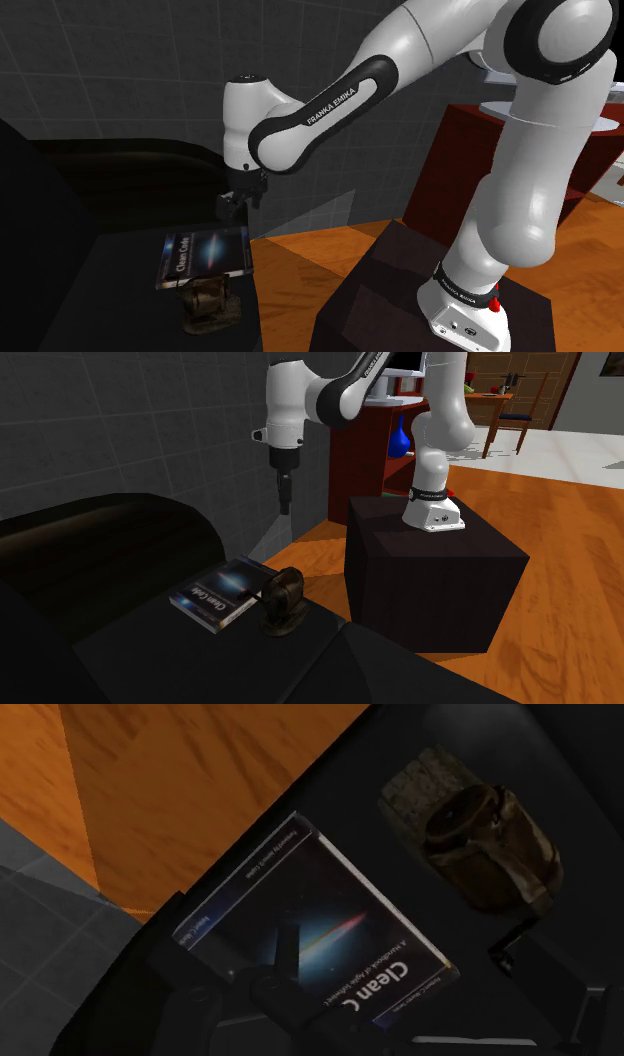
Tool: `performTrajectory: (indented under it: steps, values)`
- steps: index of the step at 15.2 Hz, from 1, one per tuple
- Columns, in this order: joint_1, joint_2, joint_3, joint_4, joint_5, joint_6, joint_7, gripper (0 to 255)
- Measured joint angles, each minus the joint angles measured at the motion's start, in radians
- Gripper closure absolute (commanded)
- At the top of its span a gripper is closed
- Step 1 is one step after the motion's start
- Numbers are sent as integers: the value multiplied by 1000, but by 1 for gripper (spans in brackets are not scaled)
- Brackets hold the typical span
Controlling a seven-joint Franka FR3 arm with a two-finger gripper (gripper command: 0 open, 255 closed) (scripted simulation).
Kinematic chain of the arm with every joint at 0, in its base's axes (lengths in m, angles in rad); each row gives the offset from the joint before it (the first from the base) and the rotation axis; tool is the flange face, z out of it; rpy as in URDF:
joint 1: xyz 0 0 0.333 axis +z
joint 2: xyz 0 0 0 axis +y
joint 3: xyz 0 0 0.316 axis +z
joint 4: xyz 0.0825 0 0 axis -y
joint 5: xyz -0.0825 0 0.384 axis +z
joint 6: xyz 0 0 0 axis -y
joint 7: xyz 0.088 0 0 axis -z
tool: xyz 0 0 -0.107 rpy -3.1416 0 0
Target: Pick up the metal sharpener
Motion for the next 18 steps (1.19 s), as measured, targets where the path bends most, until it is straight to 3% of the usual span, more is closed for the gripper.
performTrajectory:
  steps: [9, 16, 18]
  values:
    - [123, 352, -24, 294, -129, 35, 161, 0]
    - [218, 611, -54, 570, -170, 12, 212, 0]
    - [230, 646, -59, 605, -174, 13, 217, 0]
